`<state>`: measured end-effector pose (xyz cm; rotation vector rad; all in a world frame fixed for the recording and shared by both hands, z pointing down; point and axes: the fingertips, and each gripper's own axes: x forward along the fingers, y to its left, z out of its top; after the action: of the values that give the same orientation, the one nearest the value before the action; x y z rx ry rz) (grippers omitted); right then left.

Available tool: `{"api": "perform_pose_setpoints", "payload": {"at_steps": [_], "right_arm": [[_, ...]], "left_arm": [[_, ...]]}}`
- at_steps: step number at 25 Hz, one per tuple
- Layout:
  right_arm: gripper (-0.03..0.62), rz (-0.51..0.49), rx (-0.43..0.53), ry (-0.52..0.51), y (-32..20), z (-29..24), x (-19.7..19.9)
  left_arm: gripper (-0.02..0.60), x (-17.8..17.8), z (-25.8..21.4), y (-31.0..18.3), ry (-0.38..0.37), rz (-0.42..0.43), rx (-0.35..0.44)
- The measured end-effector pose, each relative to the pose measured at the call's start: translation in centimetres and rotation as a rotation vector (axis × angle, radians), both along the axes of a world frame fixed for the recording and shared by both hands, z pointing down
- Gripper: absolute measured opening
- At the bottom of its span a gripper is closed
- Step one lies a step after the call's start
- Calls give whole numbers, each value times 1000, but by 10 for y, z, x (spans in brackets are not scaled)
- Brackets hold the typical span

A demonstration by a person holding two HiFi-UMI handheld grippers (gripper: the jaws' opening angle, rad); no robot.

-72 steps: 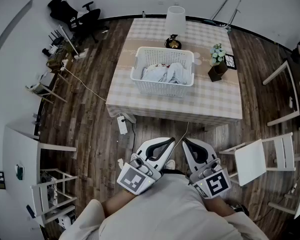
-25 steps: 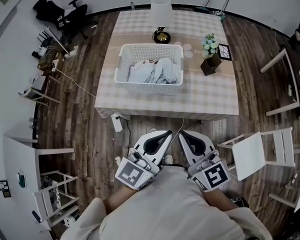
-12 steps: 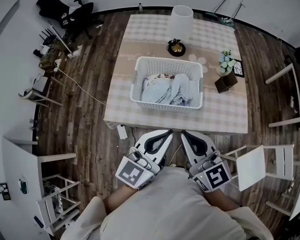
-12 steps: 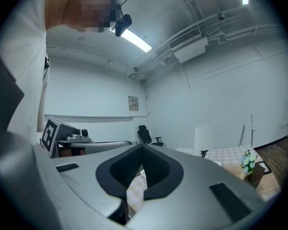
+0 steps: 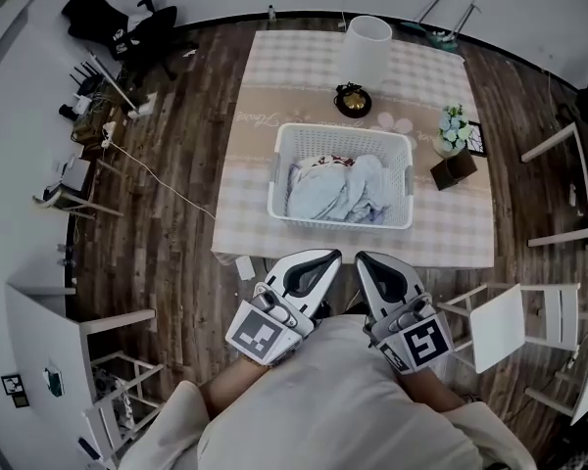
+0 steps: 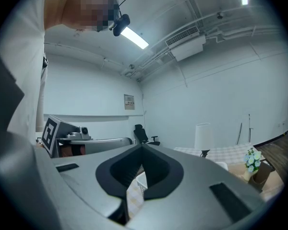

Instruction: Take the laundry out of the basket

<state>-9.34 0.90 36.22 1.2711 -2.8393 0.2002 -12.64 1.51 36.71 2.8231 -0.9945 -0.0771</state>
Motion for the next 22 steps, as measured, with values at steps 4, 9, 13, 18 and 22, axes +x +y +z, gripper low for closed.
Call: {"api": "perform_pose_setpoints", "payload": {"at_steps": [4,9,13,18,22], "right_arm": [[21,7,0,1,-9,1,4],[21,0,8,42,-24,5,17],[21,-36,-19,184,-45,25,29],[28,-129,-29,414,-88,56,40],[127,-245,-77,579,-120,93,38]], "left_arm": [[25,4,2,-8,-4,9,-8],[25,18,8,-21,-33,30,-35],[25,22,16,-47,-85,53,-49],[31,34,41,-91,-358,210,88],[99,42,81,-114,-590,356,54]]}}
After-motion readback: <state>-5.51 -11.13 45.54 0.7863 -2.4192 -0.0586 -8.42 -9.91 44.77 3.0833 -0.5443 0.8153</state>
